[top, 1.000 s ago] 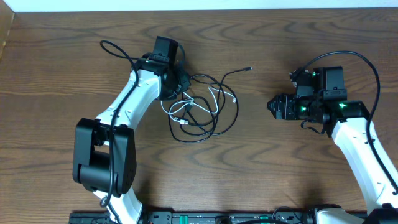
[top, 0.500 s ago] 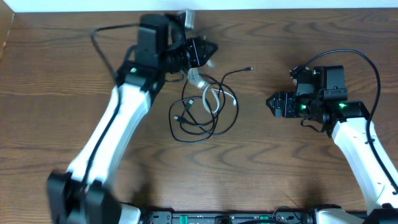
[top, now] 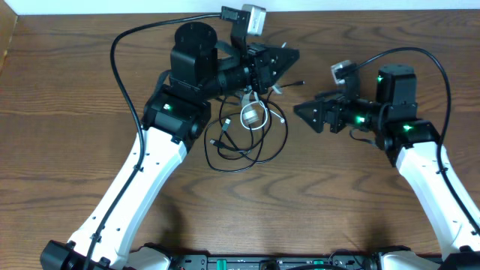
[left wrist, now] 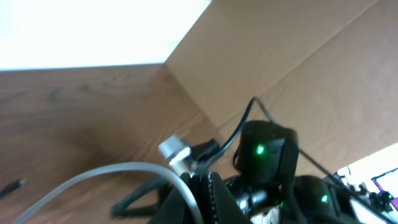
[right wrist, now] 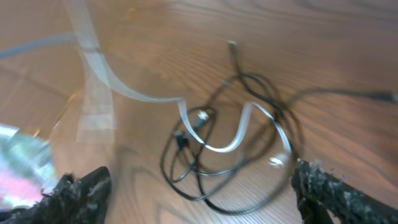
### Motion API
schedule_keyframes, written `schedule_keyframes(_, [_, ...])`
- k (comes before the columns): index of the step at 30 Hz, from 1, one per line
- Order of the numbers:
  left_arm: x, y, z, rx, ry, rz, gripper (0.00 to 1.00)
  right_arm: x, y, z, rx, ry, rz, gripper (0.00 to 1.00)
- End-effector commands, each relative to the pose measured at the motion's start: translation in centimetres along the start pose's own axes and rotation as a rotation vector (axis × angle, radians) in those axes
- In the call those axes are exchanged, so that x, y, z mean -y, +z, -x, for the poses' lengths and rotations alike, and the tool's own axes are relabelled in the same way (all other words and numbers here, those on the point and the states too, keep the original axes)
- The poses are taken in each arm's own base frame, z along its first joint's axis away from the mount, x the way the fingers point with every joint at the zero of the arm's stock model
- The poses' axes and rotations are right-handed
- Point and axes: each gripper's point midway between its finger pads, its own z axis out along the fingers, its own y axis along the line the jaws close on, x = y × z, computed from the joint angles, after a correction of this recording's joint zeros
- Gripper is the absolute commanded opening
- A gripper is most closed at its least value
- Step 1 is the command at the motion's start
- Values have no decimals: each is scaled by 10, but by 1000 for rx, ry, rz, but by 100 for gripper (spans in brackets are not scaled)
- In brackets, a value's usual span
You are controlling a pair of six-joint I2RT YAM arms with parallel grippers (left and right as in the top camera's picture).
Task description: Untangle cables
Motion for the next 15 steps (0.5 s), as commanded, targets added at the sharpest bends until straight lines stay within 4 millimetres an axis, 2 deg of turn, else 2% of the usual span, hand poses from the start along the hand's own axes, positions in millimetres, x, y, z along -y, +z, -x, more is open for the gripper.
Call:
schedule_keyframes(1, [15, 1, 10, 38, -13, -35, 8, -28, 6, 3, 3, -66, 115, 92])
schedule_keyframes(4, [25, 0, 17, 59, -25, -82, 8, -38, 10, 10, 29, -124, 139, 98])
schedule_keyframes(7, [36, -2, 22, 70, -31, -128, 8, -50, 14, 19, 63, -199, 167, 99])
schedule_keyframes(15, [54, -5, 26, 64, -39, -212, 8, -73, 20, 29, 112, -295, 217, 90])
